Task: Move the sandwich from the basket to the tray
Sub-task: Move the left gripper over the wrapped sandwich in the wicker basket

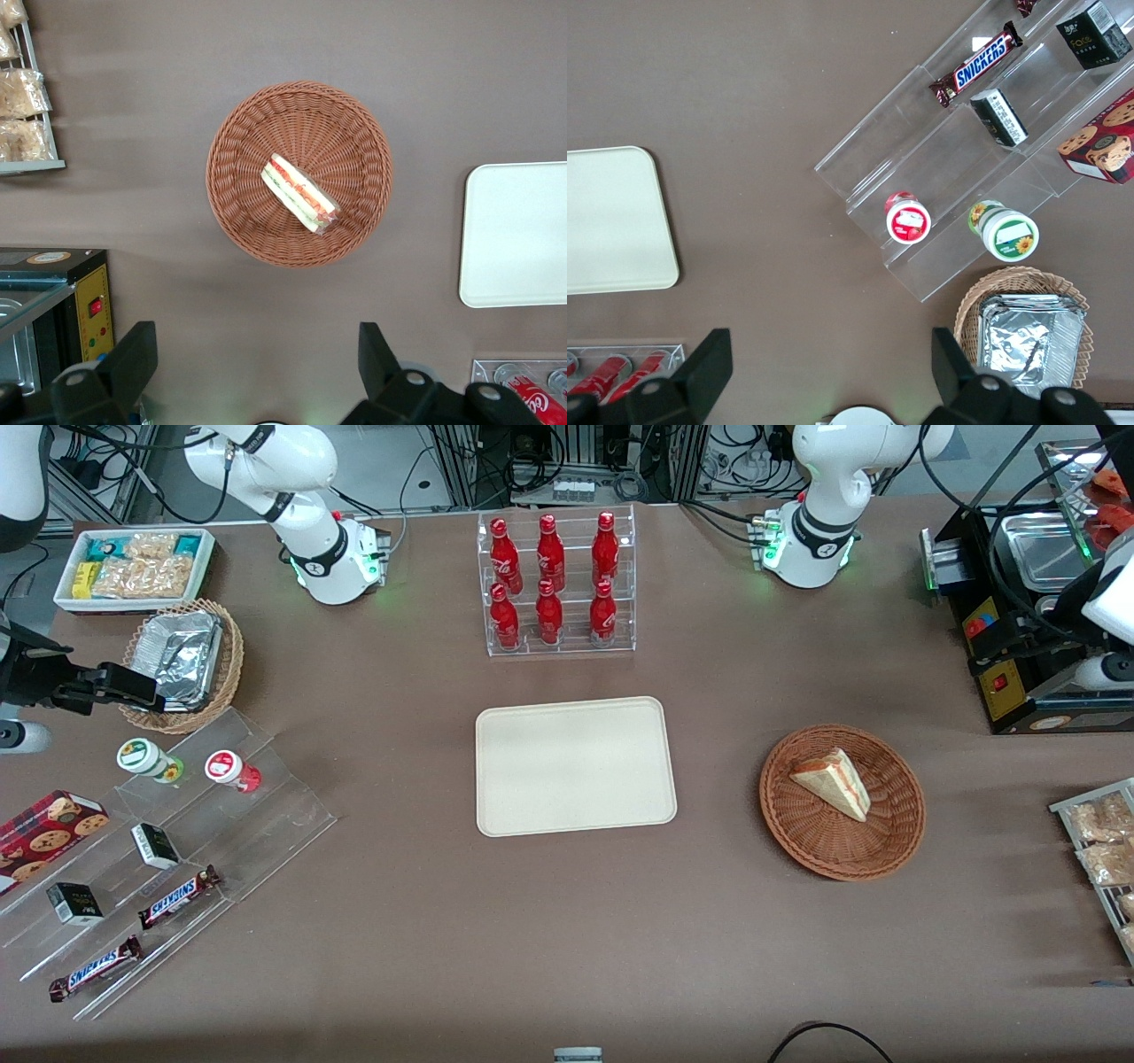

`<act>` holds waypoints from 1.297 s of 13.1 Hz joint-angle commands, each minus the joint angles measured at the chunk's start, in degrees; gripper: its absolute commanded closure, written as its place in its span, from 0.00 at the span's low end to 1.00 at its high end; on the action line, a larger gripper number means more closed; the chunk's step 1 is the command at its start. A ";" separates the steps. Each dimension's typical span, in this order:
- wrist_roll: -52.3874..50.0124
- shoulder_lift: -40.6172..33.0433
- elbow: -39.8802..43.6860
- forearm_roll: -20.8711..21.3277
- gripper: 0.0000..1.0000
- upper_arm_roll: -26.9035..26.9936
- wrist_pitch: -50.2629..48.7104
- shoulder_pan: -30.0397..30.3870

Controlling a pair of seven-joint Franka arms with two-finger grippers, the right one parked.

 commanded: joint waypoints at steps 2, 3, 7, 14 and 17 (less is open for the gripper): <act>1.08 0.02 0.06 -0.19 0.00 0.39 1.51 0.02; 0.90 0.20 0.06 -0.19 0.00 0.39 1.94 0.02; -5.13 -0.32 -9.48 0.16 0.00 0.04 11.05 -0.59; -30.17 -1.65 -30.59 0.34 0.00 -5.94 35.23 -0.59; -34.17 -1.30 -35.27 0.34 0.00 -6.47 40.17 -0.51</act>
